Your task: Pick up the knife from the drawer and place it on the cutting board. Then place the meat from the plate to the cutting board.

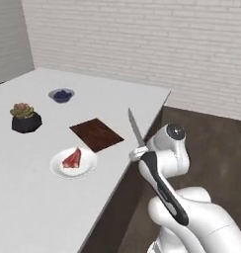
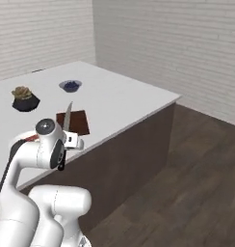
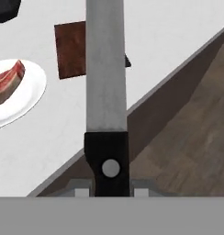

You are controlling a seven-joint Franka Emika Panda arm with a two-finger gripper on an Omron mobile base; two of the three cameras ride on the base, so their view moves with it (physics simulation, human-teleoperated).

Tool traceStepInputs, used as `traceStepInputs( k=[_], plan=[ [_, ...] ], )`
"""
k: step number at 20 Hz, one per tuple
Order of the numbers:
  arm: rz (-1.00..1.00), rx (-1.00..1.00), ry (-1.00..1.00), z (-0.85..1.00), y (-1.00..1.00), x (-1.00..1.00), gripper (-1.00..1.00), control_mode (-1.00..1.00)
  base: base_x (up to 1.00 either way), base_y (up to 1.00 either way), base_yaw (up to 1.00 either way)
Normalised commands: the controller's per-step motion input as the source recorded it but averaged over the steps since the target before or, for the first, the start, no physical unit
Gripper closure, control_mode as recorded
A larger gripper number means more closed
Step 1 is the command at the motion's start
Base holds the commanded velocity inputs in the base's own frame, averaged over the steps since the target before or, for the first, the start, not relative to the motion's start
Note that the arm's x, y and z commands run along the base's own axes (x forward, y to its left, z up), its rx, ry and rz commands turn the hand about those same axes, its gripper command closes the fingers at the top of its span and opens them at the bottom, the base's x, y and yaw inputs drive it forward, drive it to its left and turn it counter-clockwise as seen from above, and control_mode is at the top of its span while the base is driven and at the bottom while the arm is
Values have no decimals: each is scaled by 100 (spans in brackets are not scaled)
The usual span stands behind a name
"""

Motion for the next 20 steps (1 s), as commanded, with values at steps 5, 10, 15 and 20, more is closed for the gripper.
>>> traceStepInputs(
  k=[5, 10, 15, 20],
  plan=[
    [0, 0, 0, 0, 0, 0, 100, 100, 30, -5, 65],
    [0, 0, 0, 0, 0, 0, 100, 100, 61, -56, 62],
    [0, 0, 0, 0, 0, 0, 100, 100, 63, -92, 47],
    [0, 0, 0, 0, 0, 0, 100, 100, 59, -43, 36]
  ],
)
